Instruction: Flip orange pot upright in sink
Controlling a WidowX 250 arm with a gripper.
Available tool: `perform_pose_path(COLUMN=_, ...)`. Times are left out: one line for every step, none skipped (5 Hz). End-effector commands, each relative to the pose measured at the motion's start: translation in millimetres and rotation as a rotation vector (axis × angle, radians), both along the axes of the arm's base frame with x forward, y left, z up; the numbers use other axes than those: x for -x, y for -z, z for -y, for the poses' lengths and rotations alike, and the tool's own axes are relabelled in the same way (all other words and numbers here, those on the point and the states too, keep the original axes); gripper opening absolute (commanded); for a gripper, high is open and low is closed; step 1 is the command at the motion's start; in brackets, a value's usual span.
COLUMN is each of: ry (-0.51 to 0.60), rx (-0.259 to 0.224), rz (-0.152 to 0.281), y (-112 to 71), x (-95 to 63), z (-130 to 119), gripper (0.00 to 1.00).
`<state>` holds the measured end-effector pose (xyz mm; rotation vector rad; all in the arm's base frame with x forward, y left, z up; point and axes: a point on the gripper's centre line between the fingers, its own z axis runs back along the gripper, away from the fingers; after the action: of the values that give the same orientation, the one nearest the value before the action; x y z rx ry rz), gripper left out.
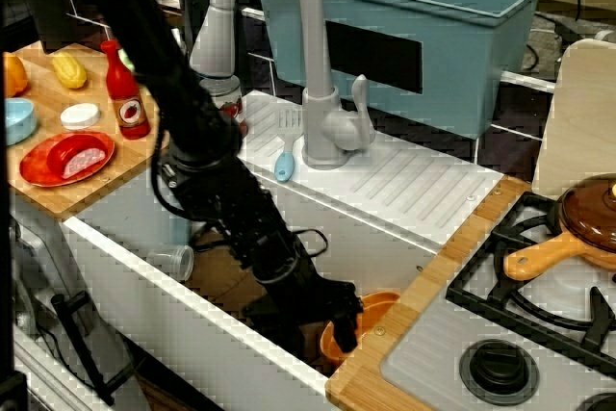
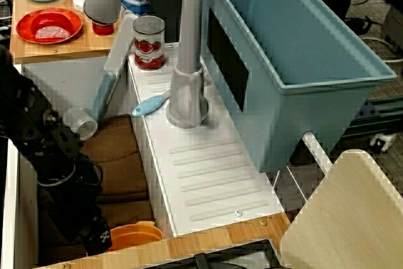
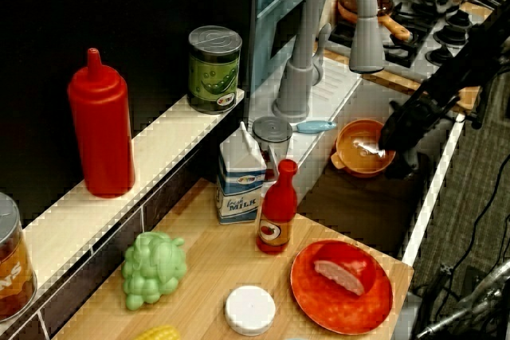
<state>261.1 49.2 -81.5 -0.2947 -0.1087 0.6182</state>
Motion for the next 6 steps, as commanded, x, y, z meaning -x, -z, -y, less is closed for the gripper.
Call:
perform_pose_path(ry=-0.002, rx=0.028, rz=0.028, y=1.3, x=-14.8, z=0.3, gripper=1.0)
perform_pose_path(ry=-0.012, rx=0.011, rz=0.025, y=6.1, x=-14.2, z=-1.7, gripper=1.0)
perform_pose_path(ry=-0.007, rx=-0.022, rz=0.004, y=10.8, x=-14.0, z=-2.6, gripper=1.0)
perform_pose_path(ry=-0.008, rx=-0.021, rz=0.051, y=10.3, x=-15.2, z=-5.5, gripper=0.0)
perform_pose_path(ry=-0.08, rx=-0.051, rz=0.065, y=10.3, x=-14.7, z=-12.5, gripper=0.0)
perform_pose_path(ry=-0.112, rx=-0.092, rz=0.066, y=9.1, x=-15.4, z=-15.3, gripper=0.0)
